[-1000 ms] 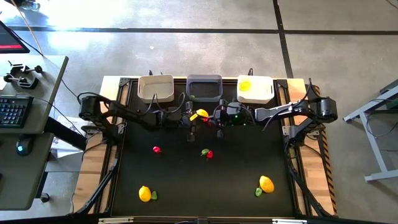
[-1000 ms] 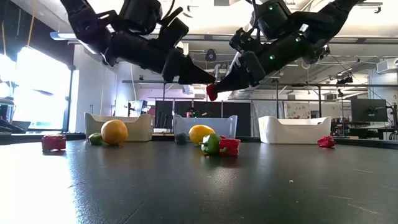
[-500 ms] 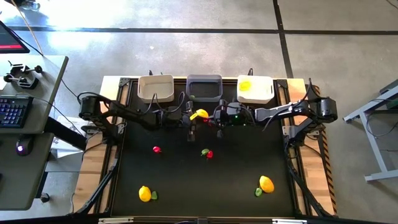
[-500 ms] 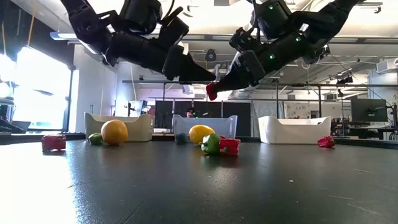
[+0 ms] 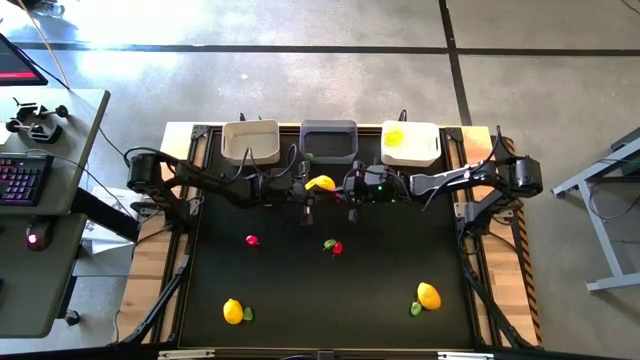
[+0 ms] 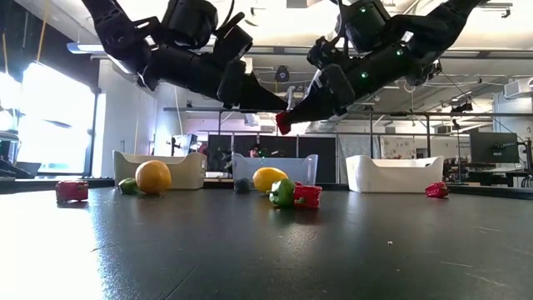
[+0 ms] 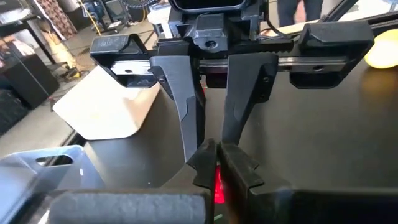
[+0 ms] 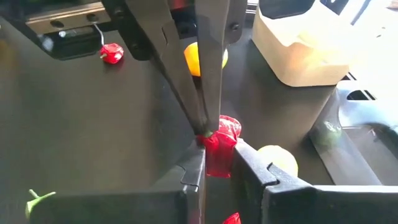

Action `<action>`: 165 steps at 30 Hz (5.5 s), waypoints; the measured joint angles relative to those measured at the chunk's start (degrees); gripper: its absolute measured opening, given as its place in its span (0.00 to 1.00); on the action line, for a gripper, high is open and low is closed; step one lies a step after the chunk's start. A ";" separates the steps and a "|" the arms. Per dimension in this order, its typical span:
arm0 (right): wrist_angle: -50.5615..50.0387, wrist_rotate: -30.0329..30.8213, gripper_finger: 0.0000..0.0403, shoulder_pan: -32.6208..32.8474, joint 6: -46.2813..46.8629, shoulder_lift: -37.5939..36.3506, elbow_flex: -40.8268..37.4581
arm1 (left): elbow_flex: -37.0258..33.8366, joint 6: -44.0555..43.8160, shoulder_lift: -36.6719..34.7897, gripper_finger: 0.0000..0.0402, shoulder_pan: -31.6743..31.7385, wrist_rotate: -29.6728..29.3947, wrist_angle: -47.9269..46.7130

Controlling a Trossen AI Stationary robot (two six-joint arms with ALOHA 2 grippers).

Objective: Sort produce into baskets
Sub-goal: Put the red bell pepper into the gray bin, then put the lemon into the white bin

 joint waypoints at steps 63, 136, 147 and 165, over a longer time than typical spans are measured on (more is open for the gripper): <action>-2.67 9.51 0.47 0.98 -0.20 0.02 0.02 | -15.74 -8.32 -15.18 0.02 36.88 -14.93 -13.23; 40.56 8.46 0.00 1.11 4.31 4.83 -22.82 | -1.42 -9.89 -36.97 0.00 -27.73 -2.39 -65.94; 36.52 8.49 0.00 7.89 13.16 4.83 -22.82 | 0.02 -26.25 -34.94 0.06 -45.59 -13.57 -69.13; 33.32 21.11 0.26 23.66 23.86 4.83 -22.82 | 24.66 -37.96 -4.70 0.49 -58.93 -8.15 -91.14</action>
